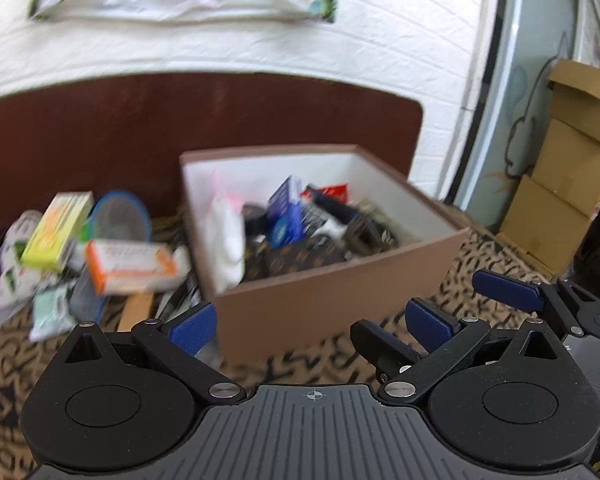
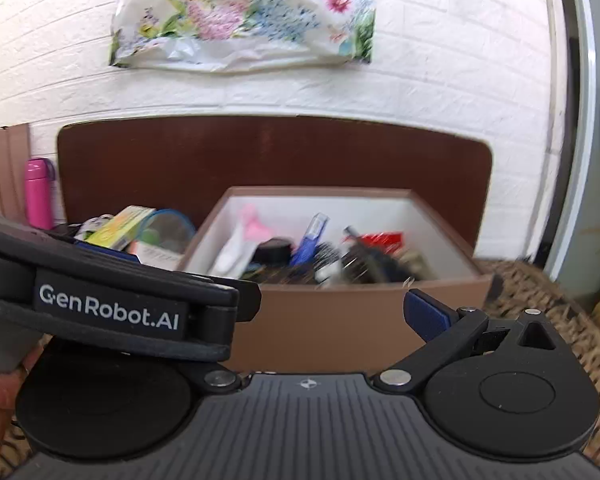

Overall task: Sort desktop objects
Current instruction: 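Withdraw the left tool from the box back toward the table items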

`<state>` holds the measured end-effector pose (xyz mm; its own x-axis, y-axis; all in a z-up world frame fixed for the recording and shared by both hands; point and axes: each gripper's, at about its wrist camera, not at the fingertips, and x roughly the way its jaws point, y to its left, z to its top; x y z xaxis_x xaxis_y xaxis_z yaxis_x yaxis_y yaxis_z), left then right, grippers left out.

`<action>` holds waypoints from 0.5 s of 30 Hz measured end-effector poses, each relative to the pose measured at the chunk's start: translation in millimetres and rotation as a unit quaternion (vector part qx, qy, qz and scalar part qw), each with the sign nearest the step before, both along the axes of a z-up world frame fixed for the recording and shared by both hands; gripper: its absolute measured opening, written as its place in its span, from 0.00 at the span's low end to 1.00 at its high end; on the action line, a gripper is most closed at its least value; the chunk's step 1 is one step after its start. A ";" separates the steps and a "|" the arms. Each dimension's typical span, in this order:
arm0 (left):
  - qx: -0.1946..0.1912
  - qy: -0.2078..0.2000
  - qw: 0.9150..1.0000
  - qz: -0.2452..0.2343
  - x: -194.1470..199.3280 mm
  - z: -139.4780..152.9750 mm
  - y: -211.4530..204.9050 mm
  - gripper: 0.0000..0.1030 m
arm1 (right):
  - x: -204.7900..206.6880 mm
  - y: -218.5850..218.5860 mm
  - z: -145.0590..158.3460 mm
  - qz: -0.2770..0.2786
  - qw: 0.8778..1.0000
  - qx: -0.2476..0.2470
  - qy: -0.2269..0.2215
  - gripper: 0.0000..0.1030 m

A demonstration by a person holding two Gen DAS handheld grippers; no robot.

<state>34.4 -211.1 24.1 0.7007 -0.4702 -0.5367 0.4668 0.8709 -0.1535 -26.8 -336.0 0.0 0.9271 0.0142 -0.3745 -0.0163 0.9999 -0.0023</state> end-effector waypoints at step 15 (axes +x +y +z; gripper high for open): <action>0.030 0.048 0.994 0.096 -29.2 -49.2 68.6 1.00 | -18.4 72.7 -41.3 0.051 0.997 0.023 0.056 1.00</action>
<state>5.3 -142.4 -25.1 0.7183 -0.2986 -0.6284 0.2773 0.9512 -0.1350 -45.2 -263.3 -41.3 0.8719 0.1261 -0.4731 -0.1159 0.9920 0.0507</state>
